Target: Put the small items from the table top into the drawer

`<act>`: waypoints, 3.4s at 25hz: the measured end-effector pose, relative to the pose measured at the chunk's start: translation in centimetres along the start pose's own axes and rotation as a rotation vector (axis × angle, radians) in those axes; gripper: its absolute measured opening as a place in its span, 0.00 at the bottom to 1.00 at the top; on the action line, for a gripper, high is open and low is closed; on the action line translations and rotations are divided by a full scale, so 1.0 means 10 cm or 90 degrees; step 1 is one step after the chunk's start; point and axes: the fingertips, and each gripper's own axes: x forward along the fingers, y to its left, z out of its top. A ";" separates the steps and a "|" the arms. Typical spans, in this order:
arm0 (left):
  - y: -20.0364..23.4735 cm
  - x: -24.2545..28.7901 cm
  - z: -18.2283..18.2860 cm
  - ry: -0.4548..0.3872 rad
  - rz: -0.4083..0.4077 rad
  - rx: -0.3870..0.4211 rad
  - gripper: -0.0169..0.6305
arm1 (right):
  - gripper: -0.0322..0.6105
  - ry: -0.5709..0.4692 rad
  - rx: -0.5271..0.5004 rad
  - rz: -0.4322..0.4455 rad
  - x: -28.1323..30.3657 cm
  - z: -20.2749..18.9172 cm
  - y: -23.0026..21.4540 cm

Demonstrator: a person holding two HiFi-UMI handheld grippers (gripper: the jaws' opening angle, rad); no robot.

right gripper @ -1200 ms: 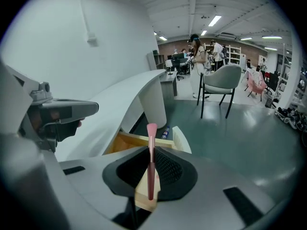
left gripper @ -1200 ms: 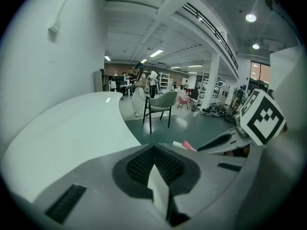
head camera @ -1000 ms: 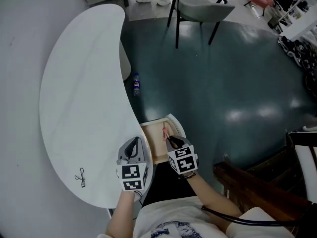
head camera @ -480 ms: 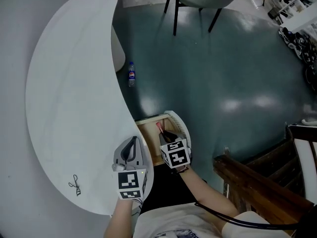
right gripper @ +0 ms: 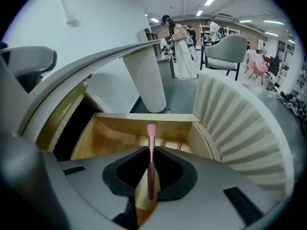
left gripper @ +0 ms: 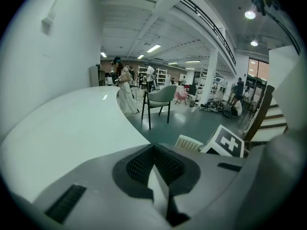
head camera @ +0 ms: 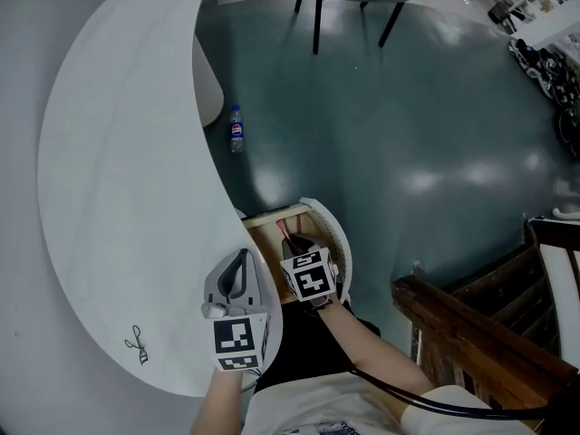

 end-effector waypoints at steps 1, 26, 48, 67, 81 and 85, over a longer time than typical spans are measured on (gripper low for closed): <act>0.00 0.00 0.00 0.001 0.000 -0.001 0.06 | 0.14 0.003 0.006 -0.001 0.04 -0.01 -0.02; 0.04 0.04 0.01 0.007 -0.001 -0.007 0.06 | 0.14 0.098 0.011 -0.043 0.62 -0.34 -0.31; 0.04 0.04 0.03 -0.001 -0.001 0.014 0.06 | 0.15 0.119 -0.003 -0.058 0.59 -0.33 -0.30; -0.19 -0.43 0.07 -0.034 0.090 0.012 0.06 | 0.15 -0.042 -0.051 0.036 -0.42 0.16 0.01; -1.14 -1.68 0.25 -0.101 0.154 -0.029 0.06 | 0.14 -0.180 -0.113 0.084 -2.69 -0.09 0.08; -1.43 -1.97 0.33 -0.124 0.167 -0.017 0.06 | 0.14 -0.219 -0.137 0.093 -3.23 -0.18 0.08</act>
